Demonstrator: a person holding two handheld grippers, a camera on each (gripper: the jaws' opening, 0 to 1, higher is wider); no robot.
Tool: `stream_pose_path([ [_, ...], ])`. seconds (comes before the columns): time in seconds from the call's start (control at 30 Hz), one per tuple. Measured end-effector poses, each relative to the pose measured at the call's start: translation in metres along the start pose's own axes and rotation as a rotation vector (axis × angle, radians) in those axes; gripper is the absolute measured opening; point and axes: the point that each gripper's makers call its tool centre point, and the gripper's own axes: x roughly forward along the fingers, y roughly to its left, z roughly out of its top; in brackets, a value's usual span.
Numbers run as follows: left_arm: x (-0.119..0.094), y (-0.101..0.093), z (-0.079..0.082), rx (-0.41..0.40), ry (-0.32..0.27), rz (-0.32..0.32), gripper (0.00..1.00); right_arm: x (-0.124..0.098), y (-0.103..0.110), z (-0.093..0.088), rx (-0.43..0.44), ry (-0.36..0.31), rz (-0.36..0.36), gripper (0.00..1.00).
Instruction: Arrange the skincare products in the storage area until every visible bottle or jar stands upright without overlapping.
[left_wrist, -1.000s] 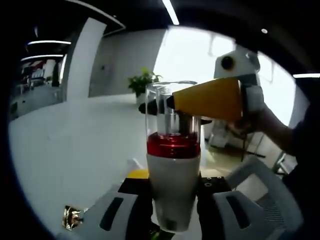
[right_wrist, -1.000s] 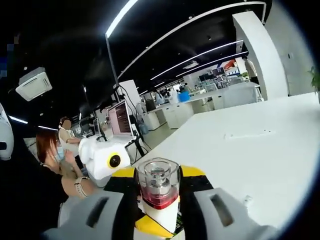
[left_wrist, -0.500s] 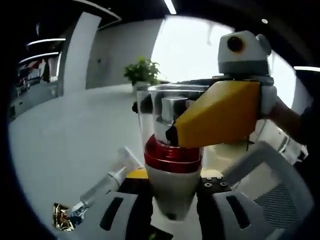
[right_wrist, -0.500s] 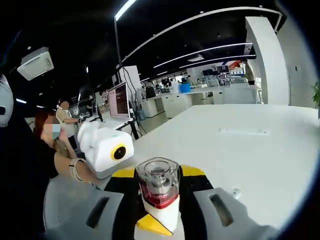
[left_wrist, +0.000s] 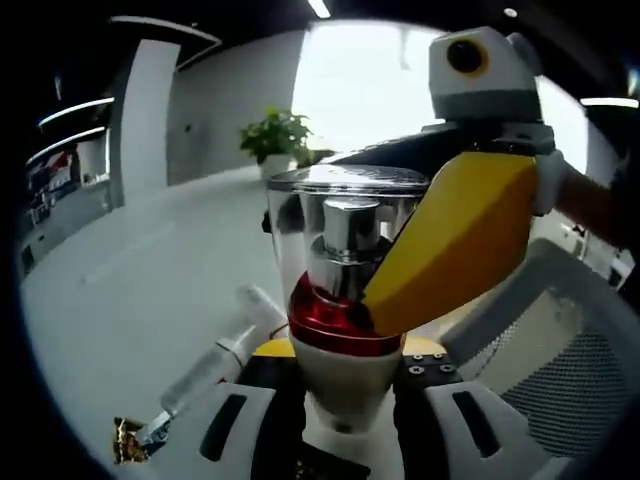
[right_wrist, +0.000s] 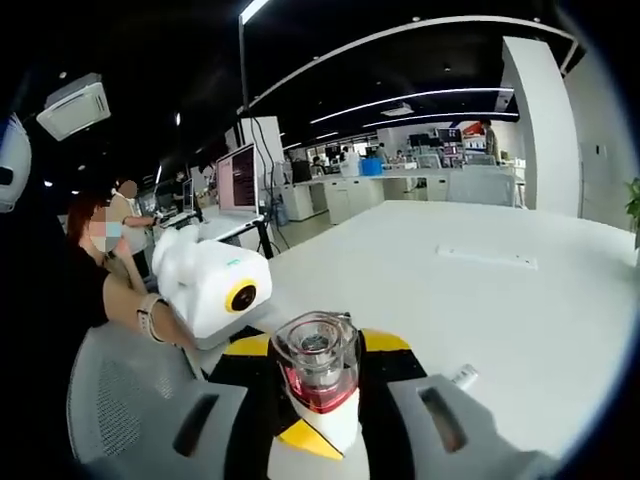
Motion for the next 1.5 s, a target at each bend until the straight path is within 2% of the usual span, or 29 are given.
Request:
stream_pose_path([
  [0.13, 0.003, 0.001, -0.005, 0.000, 0.003, 0.000, 0.30, 0.000, -0.004, -0.004, 0.001, 0.001, 0.014, 0.30],
  [0.37, 0.007, 0.003, 0.000, 0.005, -0.027, -0.009, 0.30, -0.003, -0.011, -0.002, 0.004, -0.032, 0.027, 0.30],
  [0.63, 0.012, 0.008, 0.003, 0.045, -0.036, 0.005, 0.30, -0.002, -0.012, 0.000, -0.078, -0.013, 0.058, 0.30],
  [0.77, 0.012, 0.006, 0.003, 0.078, -0.033, 0.012, 0.30, -0.005, -0.009, -0.002, -0.104, -0.028, 0.089, 0.30],
  [0.93, 0.010, 0.003, 0.004, 0.085, -0.033, -0.018, 0.30, -0.007, -0.005, -0.003, -0.134, -0.033, 0.102, 0.30],
  [1.07, 0.007, 0.003, 0.014, 0.094, -0.060, -0.011, 0.34, -0.006, -0.005, -0.002, -0.140, -0.039, 0.114, 0.30],
  [1.27, 0.003, 0.007, 0.011, 0.119, -0.030, 0.002, 0.35, -0.005, -0.005, -0.001, -0.157, -0.035, 0.126, 0.30],
  [1.37, 0.001, 0.006, 0.009, 0.120, -0.019, 0.000, 0.33, -0.005, -0.005, -0.001, -0.131, -0.038, 0.130, 0.31],
  [1.5, -0.002, 0.006, 0.006, 0.115, -0.009, -0.010, 0.36, -0.004, -0.005, -0.001, -0.105, -0.045, 0.126, 0.32],
])
